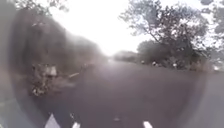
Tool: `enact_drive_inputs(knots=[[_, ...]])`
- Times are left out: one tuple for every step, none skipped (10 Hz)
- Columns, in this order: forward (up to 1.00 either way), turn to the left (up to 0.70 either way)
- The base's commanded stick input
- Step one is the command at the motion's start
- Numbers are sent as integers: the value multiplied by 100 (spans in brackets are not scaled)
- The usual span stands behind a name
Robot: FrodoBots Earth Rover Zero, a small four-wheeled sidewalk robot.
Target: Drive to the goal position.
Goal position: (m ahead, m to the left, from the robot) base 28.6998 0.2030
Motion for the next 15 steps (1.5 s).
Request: enact_drive_inputs(knots=[[70,0],[70,0],[70,0],[70,0],[70,0],[70,0],[70,0],[70,0],[70,0],[70,0],[70,0],[70,0],[70,0],[70,0],[70,0]])
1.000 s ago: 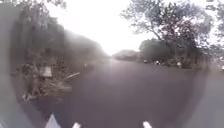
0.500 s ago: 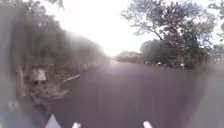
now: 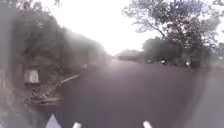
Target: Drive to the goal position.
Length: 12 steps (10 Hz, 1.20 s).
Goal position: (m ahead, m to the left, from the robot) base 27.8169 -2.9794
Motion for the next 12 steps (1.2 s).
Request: enact_drive_inputs(knots=[[70,0],[70,0],[70,0],[70,0],[70,0],[70,0],[70,0],[70,0],[70,0],[70,0],[70,0],[70,0]])
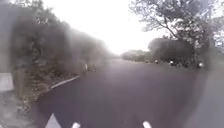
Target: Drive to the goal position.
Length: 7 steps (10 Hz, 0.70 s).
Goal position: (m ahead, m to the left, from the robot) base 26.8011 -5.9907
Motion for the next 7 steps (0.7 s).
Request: enact_drive_inputs(knots=[[70,0],[70,0],[70,0],[70,0],[70,0],[70,0],[70,0]])
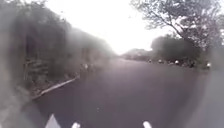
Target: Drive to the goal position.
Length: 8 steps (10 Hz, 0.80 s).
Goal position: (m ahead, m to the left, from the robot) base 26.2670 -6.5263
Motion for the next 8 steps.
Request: enact_drive_inputs(knots=[[70,0],[70,0],[70,0],[70,-35],[70,-35],[70,-35],[70,-35],[70,-35]])
